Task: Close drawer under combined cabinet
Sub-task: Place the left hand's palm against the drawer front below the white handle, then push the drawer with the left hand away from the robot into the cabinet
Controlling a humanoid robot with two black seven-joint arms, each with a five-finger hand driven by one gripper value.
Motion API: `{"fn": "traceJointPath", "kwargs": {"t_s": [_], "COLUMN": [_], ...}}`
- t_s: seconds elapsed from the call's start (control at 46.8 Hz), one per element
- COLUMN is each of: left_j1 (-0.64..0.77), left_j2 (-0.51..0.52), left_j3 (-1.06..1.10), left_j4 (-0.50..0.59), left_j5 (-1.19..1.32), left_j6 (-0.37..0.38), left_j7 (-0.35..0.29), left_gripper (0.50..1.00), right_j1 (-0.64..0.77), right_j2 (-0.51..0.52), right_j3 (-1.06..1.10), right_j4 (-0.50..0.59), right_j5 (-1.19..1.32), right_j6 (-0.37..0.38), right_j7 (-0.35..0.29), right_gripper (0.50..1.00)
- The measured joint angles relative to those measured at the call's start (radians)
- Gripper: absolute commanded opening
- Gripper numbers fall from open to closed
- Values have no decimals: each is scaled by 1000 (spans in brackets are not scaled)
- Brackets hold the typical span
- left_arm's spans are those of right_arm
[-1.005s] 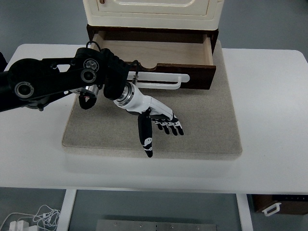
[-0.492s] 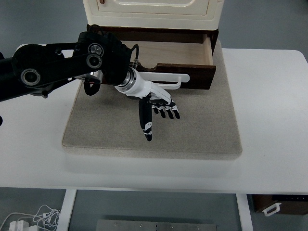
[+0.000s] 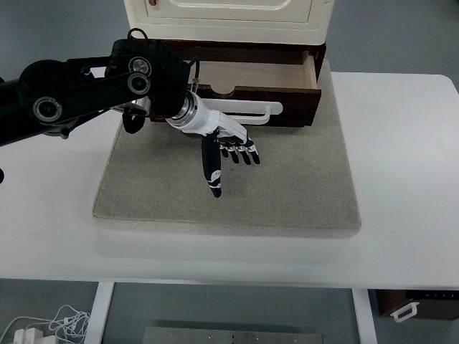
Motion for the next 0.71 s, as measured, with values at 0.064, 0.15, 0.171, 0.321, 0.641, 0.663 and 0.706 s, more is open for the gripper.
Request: {"fn": "traceJointPath", "kwargs": {"t_s": [0.064, 0.15, 0.171, 0.321, 0.641, 0.663, 0.706], "left_j1": [0, 0, 0, 0, 5, 6, 7], "left_j2": [-4, -5, -6, -6, -6, -6, -8], "left_j3": [-2, -15, -18, -34, -49, -51, -56], "left_j4": [18, 40, 46, 90, 155, 158, 167], "left_j5": [1, 2, 2, 1, 20, 21, 23], "left_j6": [0, 0, 0, 0, 0, 0, 0], "left_j7": [-1, -1, -1, -4, -7, -7, -7], "left_gripper": [999, 999, 999, 999, 999, 999, 999], "right_j1": [0, 0, 0, 0, 0, 0, 0], "right_j2": [0, 0, 0, 0, 0, 0, 0], "right_j3": [0, 0, 0, 0, 0, 0, 0], "right_j4": [0, 0, 0, 0, 0, 0, 0], "right_j5": [0, 0, 0, 0, 0, 0, 0], "right_j6": [0, 0, 0, 0, 0, 0, 0], "right_j7": [0, 0, 0, 0, 0, 0, 0], "right_gripper": [952, 952, 952, 952, 952, 952, 952]}}
